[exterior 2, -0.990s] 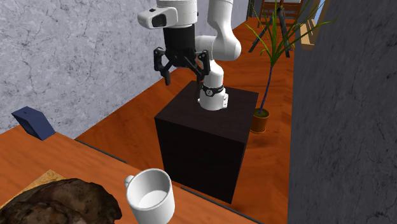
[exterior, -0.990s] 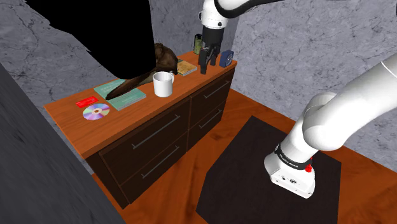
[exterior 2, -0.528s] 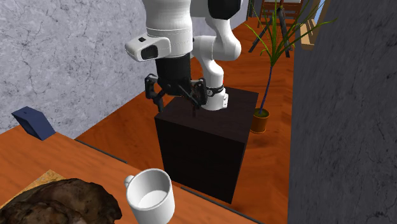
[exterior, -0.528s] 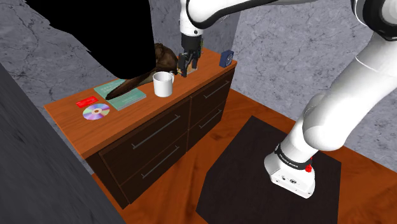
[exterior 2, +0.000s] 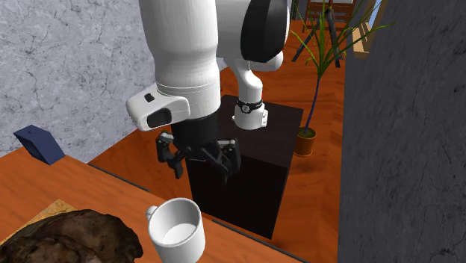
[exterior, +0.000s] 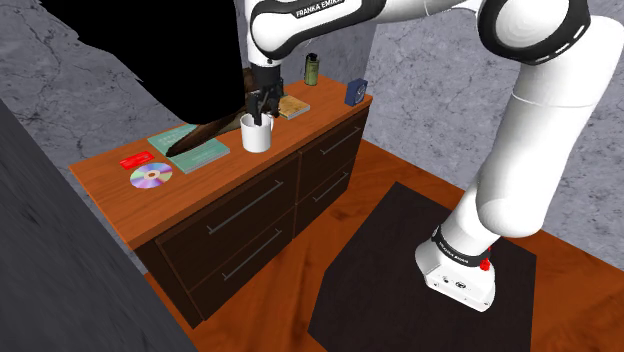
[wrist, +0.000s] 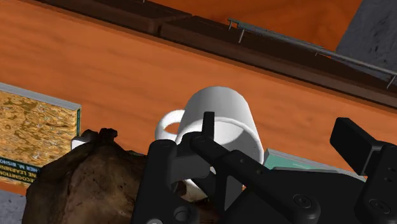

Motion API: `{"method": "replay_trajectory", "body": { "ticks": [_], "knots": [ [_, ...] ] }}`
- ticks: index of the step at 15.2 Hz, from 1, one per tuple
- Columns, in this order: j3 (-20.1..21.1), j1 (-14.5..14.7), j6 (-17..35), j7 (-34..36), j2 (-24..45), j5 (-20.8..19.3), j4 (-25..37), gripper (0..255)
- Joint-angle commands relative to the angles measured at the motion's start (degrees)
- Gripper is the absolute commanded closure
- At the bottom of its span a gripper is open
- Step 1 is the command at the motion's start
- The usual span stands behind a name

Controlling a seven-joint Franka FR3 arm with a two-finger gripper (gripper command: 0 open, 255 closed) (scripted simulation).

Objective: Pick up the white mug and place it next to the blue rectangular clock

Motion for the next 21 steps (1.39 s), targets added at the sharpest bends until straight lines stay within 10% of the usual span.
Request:
{"method": "replay_trajectory", "body": {
  "ticks": [1, 5, 20, 21],
  "knots": [
    [0.15, 0.44, 0.31, 0.27, 4.31, -0.47, 4.28, 0],
    [0.23, 1.33, -0.55, 0.60, 12.48, -1.31, 13.73, 0],
    [0.10, 1.38, 4.26, 0.74, 14.56, -1.53, 11.00, 0],
    [0.10, 1.38, 4.26, 0.74, 14.56, -1.53, 11.00, 255]
  ]
}}
